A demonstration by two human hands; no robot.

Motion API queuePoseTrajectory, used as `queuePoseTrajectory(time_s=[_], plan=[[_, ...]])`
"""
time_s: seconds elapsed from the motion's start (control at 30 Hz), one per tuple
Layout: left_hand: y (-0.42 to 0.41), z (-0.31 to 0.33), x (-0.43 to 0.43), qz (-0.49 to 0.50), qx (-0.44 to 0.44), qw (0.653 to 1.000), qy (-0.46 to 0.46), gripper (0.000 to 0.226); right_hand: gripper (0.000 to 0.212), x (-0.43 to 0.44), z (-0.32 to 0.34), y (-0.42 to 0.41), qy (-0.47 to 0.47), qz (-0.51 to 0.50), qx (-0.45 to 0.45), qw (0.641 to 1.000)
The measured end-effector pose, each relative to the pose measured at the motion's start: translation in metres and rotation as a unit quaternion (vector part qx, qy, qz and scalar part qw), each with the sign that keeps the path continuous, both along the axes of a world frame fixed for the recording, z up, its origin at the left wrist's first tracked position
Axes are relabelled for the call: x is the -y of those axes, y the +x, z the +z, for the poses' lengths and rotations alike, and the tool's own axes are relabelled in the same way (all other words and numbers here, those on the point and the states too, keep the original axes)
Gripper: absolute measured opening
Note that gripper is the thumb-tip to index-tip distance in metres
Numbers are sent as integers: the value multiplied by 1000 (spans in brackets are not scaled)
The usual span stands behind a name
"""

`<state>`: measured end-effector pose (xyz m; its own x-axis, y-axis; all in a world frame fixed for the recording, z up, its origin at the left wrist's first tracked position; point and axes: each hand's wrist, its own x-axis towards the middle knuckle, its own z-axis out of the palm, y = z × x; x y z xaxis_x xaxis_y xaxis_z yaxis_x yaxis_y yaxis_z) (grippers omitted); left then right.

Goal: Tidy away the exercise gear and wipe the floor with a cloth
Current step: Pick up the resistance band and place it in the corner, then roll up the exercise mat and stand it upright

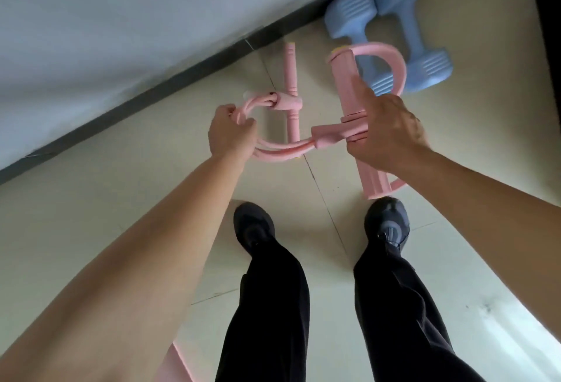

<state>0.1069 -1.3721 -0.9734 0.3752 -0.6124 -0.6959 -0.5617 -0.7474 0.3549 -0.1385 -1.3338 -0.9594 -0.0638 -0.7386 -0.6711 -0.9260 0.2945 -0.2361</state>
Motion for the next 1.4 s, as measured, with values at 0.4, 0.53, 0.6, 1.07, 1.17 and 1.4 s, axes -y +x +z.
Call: queuePoseTrajectory(time_s=[0.4, 0.53, 0.6, 1.07, 1.17, 1.4], plan=[[50, -117, -24, 14, -22, 987, 158, 49, 108, 51, -139, 61, -72, 86, 2, 994], [43, -109, -31, -48, 50, 992, 106, 55, 96, 48, -126, 52, -44, 144, 13, 989], [39, -88, -34, -97, 99, 989, 51, 60, 88, 46, -101, 46, -53, 143, 16, 988], [-3, 300, 11, -390, 206, 845, -301, 67, 71, 57, 278, 1, -256, 55, 3, 965], [-3, 440, 17, -362, 248, 825, -355, 64, 73, 68, 404, 1, -344, 83, 22, 935], [22, 709, -31, -231, 368, 780, -451, 63, 71, 88, 659, 31, -526, 146, 91, 833]])
